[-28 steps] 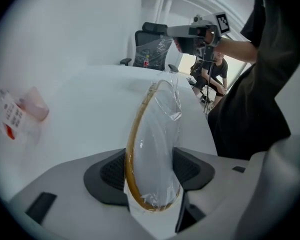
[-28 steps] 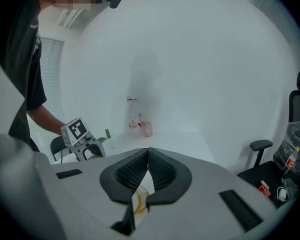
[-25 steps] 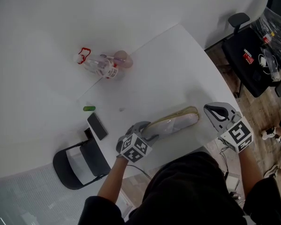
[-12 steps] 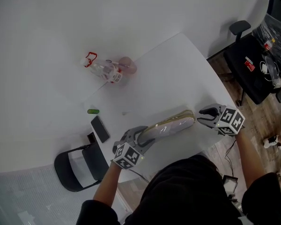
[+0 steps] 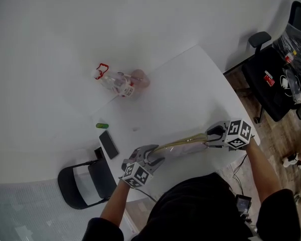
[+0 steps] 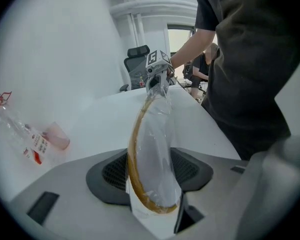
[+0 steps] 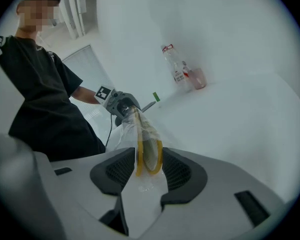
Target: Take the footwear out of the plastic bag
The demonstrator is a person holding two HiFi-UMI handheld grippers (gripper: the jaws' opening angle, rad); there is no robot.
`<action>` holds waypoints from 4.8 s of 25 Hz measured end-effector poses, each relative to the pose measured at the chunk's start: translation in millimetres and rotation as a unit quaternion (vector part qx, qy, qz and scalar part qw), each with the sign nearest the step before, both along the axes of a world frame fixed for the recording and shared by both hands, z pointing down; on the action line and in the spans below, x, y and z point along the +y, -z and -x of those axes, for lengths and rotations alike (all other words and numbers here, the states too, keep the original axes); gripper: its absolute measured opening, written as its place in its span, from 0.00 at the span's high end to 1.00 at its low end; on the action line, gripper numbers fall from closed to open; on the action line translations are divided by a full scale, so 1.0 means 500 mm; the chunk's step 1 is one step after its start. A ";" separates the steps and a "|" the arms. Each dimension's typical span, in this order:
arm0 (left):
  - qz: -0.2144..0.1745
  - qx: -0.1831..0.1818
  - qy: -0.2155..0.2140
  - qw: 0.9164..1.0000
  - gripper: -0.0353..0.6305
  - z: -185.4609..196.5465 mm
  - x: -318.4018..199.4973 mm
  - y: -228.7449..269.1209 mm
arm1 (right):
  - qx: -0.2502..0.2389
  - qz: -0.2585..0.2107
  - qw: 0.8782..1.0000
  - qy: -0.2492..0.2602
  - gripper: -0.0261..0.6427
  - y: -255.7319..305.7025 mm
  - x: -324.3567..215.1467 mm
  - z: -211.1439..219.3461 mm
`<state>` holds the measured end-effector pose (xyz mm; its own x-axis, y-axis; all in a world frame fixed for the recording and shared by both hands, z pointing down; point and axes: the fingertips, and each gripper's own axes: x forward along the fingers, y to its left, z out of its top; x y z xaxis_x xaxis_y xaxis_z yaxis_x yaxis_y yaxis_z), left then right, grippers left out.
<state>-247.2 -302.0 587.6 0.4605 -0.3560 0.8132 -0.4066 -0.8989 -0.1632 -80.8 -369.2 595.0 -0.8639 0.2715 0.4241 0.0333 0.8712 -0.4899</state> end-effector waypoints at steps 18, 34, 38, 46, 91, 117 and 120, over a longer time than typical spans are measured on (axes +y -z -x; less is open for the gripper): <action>0.008 0.047 0.042 0.998 0.56 0.036 0.016 -0.013 | -0.049 0.042 0.998 0.022 0.75 0.074 0.079 0.053; 0.095 0.125 -0.019 0.987 0.47 0.014 0.088 0.021 | 0.041 -0.169 0.983 0.059 0.85 0.146 0.181 0.091; 0.090 0.122 -0.063 0.986 0.47 0.003 0.107 0.037 | 0.054 -0.246 0.965 0.079 0.86 0.202 0.185 0.116; 0.077 0.102 -0.080 0.989 0.74 0.002 0.128 0.039 | 0.059 -0.307 0.942 0.121 0.86 0.277 0.205 0.156; 0.052 0.164 -0.074 0.982 0.76 0.025 0.106 0.075 | 0.141 -0.328 0.922 0.153 0.86 0.355 0.156 0.096; 0.027 0.167 -0.046 0.985 0.88 0.071 0.077 0.090 | 0.157 -0.349 0.913 0.145 0.86 0.397 0.117 0.057; 0.027 0.167 -0.050 0.984 0.88 0.066 0.084 0.091 | 0.153 -0.350 0.912 0.148 0.86 0.398 0.120 0.056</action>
